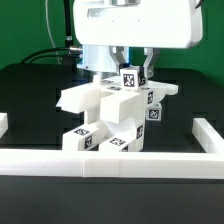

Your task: Assemble chair

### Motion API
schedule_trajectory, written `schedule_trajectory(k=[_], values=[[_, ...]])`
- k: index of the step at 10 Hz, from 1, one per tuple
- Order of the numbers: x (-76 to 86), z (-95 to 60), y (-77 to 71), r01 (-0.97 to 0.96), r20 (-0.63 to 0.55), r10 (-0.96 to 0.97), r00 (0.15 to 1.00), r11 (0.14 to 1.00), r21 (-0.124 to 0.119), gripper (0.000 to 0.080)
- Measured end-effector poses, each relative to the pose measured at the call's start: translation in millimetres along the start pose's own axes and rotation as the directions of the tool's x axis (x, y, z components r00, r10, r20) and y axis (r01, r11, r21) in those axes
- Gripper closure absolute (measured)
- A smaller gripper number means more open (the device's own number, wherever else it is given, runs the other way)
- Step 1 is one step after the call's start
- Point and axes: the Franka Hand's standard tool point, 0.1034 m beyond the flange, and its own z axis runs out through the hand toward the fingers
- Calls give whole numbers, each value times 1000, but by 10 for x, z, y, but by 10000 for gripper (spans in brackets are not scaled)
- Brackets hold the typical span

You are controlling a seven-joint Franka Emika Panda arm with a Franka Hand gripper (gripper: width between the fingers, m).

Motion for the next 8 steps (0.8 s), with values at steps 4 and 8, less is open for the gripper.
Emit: schedule_trajectory(k=[4,8], values=[[-5,0,-5,-224,1,224,975,975,1,515],[20,5,-3,-470,27,469,883,883,24,515]])
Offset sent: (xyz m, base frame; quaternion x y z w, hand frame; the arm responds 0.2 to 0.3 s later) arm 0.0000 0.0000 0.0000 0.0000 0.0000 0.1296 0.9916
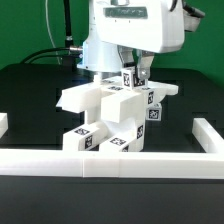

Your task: Assemble chair

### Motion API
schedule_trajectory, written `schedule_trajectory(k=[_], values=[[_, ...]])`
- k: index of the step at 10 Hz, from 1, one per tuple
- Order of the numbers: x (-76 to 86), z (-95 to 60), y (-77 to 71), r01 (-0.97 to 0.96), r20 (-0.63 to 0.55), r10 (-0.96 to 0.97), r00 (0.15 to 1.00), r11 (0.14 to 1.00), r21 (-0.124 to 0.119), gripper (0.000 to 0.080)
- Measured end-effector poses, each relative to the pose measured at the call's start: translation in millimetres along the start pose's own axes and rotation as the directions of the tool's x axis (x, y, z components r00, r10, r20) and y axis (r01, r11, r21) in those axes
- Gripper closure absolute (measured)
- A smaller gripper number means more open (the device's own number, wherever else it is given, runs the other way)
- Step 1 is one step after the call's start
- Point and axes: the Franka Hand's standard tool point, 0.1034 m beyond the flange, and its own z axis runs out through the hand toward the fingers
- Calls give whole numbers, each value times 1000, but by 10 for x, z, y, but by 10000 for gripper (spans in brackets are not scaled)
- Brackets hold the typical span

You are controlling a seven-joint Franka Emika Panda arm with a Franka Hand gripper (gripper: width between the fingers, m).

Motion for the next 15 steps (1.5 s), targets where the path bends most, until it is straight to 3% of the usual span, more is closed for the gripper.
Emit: schedule_trajectory(k=[1,6,8,10,11,12,15], values=[[3,1,-3,-100,16,100,995,995,10,515],[-24,3,-6,-436,24,436,900,900,-7,515],[-27,6,-8,-438,24,438,899,899,-6,515],[-41,1,-26,-376,22,377,926,926,-9,229],[-58,-4,-39,-304,24,304,952,953,-8,229],[-56,3,-31,-230,25,230,973,973,-7,166],[-56,5,-29,-25,26,25,999,1000,-2,151]])
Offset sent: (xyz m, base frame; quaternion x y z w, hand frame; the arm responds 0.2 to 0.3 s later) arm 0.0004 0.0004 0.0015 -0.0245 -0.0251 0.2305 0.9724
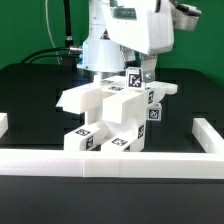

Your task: Assemble chair

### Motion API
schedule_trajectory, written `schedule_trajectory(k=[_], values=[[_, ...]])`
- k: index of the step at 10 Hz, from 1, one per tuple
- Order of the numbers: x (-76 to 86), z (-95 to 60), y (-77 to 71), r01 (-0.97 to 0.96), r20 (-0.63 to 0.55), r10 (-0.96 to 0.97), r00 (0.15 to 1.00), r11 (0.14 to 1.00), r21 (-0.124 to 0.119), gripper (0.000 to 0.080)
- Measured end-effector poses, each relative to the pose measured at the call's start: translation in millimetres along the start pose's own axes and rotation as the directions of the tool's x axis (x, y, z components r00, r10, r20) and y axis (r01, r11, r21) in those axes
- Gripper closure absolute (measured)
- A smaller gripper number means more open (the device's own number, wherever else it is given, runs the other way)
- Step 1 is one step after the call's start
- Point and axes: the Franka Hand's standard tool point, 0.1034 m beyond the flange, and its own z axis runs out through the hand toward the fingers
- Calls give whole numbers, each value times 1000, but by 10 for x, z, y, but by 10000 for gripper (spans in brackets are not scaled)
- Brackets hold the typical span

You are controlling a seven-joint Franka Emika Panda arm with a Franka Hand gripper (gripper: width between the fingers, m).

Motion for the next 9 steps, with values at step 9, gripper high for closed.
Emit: schedule_trajectory(k=[9], values=[[-1,43,11,705,0,-707,707,704,-86,151]])
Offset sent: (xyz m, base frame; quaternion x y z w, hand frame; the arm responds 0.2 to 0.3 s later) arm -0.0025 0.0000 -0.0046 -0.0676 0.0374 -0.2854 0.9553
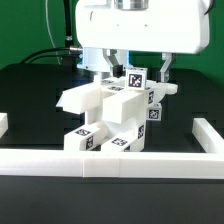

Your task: Assemble chair

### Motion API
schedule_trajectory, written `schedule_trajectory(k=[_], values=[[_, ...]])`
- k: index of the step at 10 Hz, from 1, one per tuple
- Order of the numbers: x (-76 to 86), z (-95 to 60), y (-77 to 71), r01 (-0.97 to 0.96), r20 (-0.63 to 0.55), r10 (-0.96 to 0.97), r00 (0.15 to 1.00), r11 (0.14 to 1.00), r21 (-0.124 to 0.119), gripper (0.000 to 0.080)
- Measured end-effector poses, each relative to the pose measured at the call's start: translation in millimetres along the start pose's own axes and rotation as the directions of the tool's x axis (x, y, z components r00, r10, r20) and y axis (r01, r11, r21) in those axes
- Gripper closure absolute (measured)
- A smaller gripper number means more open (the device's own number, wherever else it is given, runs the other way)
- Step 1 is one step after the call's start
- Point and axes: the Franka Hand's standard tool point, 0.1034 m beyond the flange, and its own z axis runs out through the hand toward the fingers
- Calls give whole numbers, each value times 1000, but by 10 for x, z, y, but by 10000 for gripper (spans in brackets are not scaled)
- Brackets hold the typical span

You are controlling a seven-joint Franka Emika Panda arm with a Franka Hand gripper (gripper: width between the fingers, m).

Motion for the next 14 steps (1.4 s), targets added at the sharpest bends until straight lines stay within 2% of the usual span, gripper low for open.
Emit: schedule_trajectory(k=[3,4,5,6,7,11,14], values=[[2,3,8,166,0,-166,986,986,-1,151],[2,4,10,166,0,-166,986,986,-1,275],[3,5,13,164,0,-164,986,986,-1,275],[3,5,13,164,0,-164,986,986,-1,413],[3,5,14,164,0,-164,986,986,-1,516],[3,5,13,130,0,-130,992,992,0,515],[-1,5,5,-77,1,77,997,997,2,515]])
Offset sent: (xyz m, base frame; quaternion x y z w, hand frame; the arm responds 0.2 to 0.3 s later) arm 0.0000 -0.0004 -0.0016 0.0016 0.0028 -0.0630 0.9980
